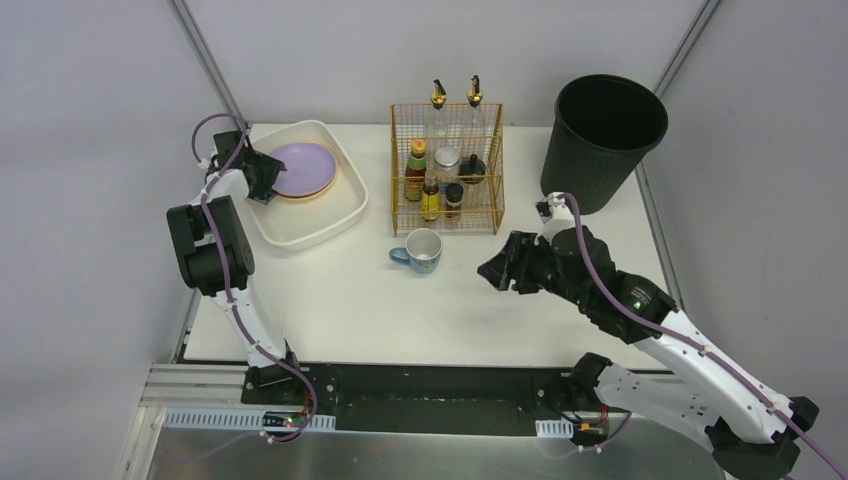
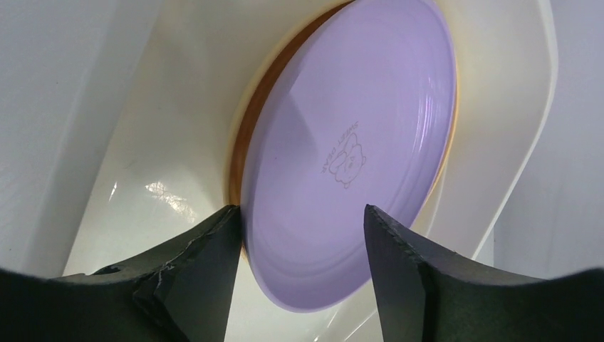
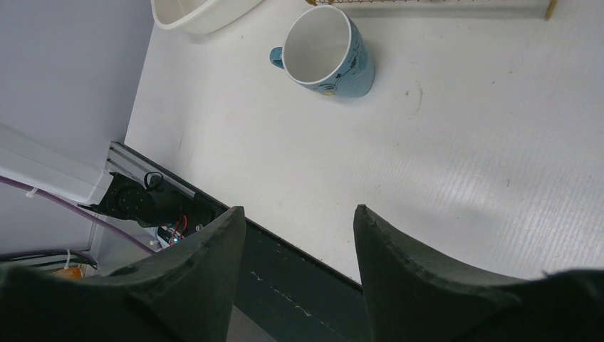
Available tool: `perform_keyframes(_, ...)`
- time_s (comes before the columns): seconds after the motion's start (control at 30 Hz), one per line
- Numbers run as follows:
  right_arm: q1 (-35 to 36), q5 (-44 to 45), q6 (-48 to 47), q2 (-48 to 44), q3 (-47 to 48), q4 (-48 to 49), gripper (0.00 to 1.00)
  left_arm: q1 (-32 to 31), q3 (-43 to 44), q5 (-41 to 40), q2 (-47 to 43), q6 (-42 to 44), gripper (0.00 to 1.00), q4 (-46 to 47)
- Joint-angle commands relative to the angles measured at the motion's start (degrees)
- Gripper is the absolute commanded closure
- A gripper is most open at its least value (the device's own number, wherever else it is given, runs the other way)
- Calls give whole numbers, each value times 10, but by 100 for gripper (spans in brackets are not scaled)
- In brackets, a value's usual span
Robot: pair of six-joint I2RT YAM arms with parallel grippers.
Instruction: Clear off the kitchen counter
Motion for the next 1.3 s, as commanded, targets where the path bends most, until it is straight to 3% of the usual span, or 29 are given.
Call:
perform_keyframes(0.0,-1,-3,9,-6,-2,18,39,1,26,31,-4,22,35,-34)
perform_keyframes(0.4,-1,6,13,29,13,-12,35,2,40,72,-69,108,32,-162)
perform_keyframes(0.9,-2,15,3,82,24,-36,31,-8,-58,196,-256,147,31,-192)
perform_keyframes(1.07,-1,18,7,81,15,-40,31,-66,-73,191,-308,178,30,-236)
perform_keyframes(1.27,-2,10,6,82,8,-49,31,-168,-67,115,-351,215,29,-285)
